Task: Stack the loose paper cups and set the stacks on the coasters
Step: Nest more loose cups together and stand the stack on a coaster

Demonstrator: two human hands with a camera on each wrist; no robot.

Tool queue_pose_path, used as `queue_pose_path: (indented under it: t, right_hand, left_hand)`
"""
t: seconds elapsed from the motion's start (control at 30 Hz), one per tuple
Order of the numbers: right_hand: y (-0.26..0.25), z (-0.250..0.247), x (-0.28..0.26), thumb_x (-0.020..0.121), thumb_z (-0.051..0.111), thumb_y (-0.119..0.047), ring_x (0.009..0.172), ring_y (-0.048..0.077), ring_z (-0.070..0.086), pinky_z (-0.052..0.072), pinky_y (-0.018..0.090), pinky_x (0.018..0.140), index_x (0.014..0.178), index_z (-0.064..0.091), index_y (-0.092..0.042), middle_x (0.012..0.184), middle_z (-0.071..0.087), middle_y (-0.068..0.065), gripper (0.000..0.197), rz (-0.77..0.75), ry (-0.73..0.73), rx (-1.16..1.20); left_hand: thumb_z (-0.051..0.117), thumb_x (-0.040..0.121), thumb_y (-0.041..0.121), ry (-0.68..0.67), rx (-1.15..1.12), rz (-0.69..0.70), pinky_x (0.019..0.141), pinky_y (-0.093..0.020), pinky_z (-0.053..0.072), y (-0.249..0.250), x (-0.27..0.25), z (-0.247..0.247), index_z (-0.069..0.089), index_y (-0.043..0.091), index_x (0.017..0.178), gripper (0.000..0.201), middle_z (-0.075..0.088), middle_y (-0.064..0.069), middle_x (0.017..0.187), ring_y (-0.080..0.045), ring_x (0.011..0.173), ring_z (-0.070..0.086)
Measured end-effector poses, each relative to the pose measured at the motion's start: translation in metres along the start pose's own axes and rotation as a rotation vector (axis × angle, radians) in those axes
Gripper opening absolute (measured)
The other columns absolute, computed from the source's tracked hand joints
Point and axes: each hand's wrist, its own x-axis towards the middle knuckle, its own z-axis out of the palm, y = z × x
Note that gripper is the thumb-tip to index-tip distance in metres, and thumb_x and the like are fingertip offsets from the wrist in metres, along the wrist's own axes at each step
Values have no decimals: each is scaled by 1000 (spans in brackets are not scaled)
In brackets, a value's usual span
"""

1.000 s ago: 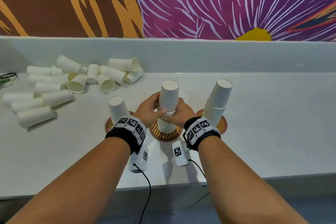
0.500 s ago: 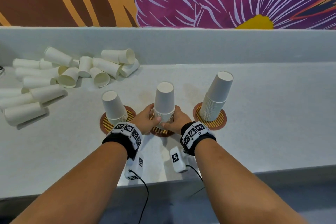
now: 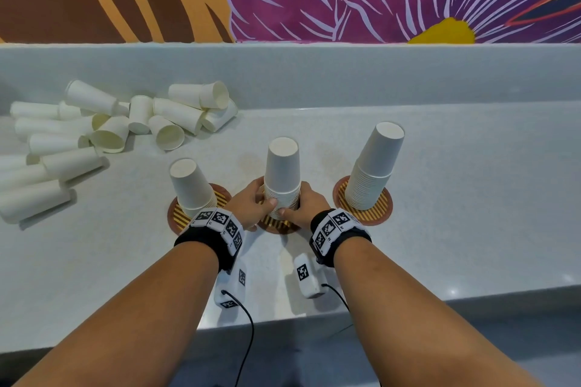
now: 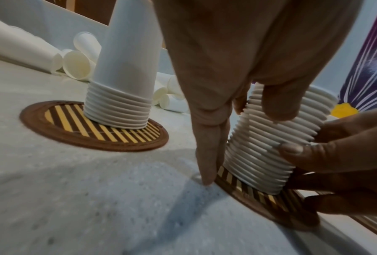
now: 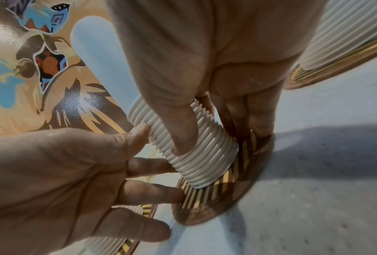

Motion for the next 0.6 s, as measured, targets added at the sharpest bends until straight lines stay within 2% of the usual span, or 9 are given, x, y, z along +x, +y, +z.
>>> queue_pose_path:
  t: [0.37,0.6]
  right_hand:
    - [-2,-4,8,79,72,-36,115,28,57,48,36,91,135,35,-16,128,58,8,70,18,-12,-22]
    - [-2,-4,4,81,70,-40,117,29,56,47,38,97,137,37,-16,131,57,8,69,24,-24,-52]
  left_hand:
    - [59,93,36,-1,-1,-21,87,-52,54,6,7,-2,18,39,148,69,48,-3,144,-28,119,54]
    - [59,93,35,15,-1,-34,88,-52,54,7,4,-1,19,35,149,69,45,-4,147,-31,122,53]
